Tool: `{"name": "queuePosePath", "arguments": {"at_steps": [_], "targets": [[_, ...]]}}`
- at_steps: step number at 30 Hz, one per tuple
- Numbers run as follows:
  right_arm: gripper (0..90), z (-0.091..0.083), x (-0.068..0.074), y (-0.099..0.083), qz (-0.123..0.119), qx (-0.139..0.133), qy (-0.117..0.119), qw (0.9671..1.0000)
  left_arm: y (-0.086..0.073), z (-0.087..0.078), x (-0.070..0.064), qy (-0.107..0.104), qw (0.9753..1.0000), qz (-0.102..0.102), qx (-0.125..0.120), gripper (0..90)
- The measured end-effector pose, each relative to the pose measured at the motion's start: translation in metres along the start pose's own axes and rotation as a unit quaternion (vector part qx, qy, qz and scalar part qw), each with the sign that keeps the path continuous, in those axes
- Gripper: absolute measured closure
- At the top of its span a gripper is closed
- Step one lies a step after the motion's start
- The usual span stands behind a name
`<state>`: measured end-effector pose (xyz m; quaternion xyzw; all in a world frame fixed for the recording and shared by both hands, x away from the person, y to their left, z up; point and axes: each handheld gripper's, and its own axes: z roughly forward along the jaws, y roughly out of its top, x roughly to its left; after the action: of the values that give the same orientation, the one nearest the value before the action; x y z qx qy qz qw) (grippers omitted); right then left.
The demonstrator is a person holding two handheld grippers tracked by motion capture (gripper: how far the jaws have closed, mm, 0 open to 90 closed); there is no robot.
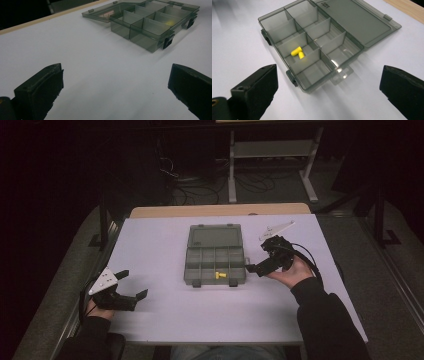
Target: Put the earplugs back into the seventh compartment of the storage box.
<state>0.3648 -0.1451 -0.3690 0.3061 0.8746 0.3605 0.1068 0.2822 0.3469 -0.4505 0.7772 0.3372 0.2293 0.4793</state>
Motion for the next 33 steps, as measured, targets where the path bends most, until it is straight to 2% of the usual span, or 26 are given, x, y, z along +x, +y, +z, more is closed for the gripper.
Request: {"name": "queuePosePath", "arguments": {"at_steps": [11, 20, 33], "targets": [[1.4, -0.014, -0.002, -0.026, 0.011, -0.027, -0.005, 0.9996, 0.000, 0.000, 0.000, 0.001, 1.0000, 0.001, 0.000, 0.0], [0.6, -0.023, -0.007, -0.054, 0.035, -0.044, -0.004, 0.9984, 0.000, 0.000, 0.000, 0.000, 1.0000, 0.000, 0.000, 0.0], [0.1, -0.033, -0.012, -0.091, 0.058, -0.086, -0.016, 0.9945, 0.000, 0.000, 0.000, 0.000, 1.0000, 0.001, 0.000, 0.0]]}}
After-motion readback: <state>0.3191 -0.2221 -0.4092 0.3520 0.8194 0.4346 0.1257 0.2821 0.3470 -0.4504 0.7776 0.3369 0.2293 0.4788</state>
